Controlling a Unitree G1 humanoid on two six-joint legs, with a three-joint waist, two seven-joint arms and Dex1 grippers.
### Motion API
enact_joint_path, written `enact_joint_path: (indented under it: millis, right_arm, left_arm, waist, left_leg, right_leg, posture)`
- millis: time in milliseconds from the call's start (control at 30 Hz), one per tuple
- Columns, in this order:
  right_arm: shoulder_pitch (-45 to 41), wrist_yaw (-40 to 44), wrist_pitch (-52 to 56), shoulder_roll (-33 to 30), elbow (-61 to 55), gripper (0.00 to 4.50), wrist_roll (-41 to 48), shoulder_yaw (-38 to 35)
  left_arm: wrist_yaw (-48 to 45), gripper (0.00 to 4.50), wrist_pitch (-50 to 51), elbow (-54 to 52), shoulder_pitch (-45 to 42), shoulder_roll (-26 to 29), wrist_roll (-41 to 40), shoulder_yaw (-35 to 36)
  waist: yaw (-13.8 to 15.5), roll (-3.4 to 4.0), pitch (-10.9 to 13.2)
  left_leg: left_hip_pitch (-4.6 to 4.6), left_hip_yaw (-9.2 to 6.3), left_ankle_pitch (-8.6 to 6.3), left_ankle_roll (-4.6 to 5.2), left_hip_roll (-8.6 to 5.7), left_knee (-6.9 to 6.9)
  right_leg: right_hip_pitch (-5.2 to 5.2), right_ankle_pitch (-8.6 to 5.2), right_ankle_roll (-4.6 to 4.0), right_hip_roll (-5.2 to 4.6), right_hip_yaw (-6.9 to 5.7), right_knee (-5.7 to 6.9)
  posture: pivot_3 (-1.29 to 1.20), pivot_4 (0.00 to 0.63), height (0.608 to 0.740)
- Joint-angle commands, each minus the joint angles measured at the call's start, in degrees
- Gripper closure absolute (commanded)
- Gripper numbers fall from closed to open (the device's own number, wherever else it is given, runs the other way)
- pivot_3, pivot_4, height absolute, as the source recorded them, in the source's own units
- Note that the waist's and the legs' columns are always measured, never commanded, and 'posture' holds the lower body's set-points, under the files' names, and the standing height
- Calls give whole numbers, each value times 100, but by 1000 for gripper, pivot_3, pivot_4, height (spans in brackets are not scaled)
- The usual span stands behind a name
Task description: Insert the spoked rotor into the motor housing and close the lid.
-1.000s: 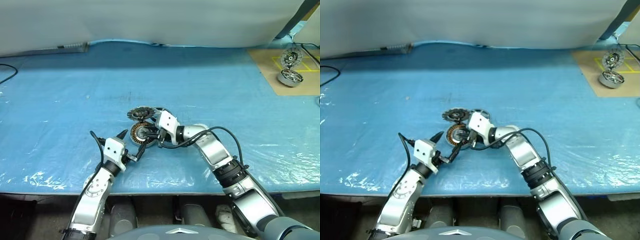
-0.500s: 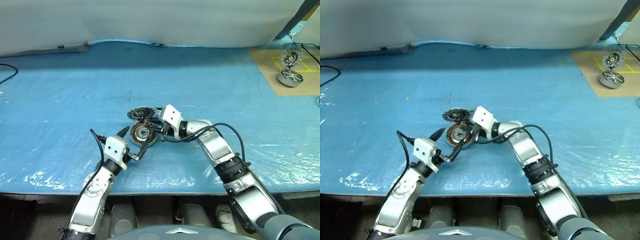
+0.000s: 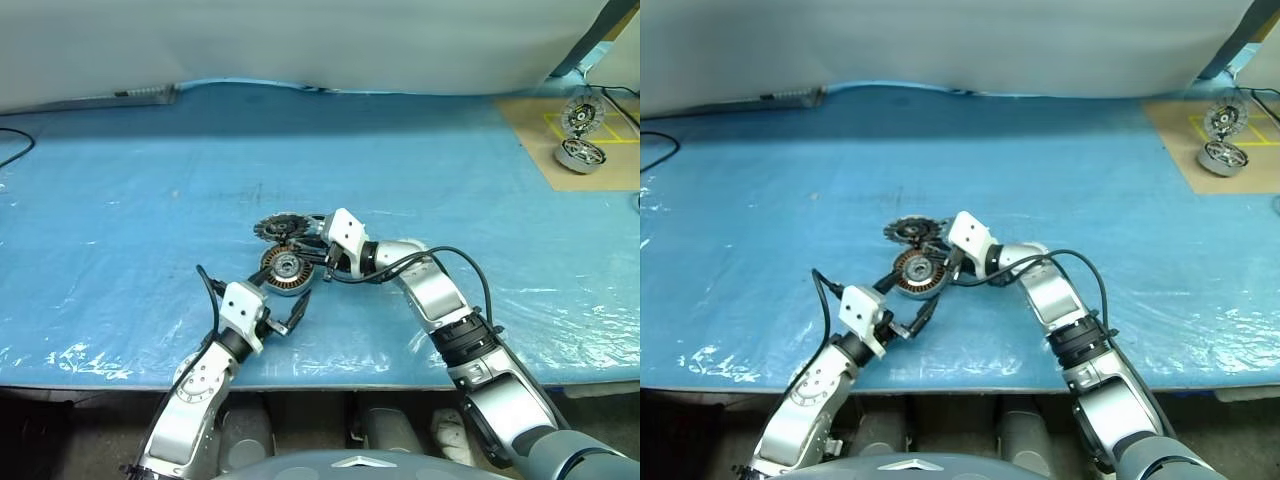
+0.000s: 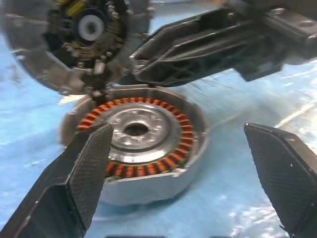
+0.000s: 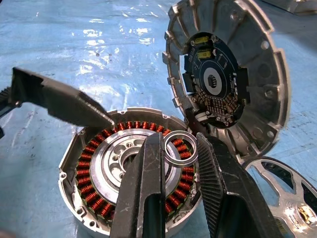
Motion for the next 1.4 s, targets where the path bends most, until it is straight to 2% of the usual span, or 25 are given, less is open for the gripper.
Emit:
enact_joint_path:
  millis: [33,467,1400]
  right_arm:
    - [52,-20,-15,-3,-265,3944,125,-106]
    - [92,10,11,52,-303,3944,183,-84]
    - [-20,404,-144,168,3,3944,115,51]
  left_arm:
    - [-19,0,-59,-213,39,17,80,-112]
    - [170,0,143,-812,113,254,-190,648]
    - [449,0,1,-612,556,3,-34,656]
  waist:
    - [-1,0,0]
    - [-9,0,0]
    - [-7,0,0]
  left_leg:
    - [0,0,0,0,0,1]
    - [0,0,0,0,0,1]
    - [-1,1,0,0,2,1]
  right_leg:
    - [0,0,0,0,0,1]
    - [0,0,0,0,0,1]
    - [-2,0,-1,0,-1,-1]
  posture:
    - [0,150,740]
    - [0,150,740]
    - [0,150,740]
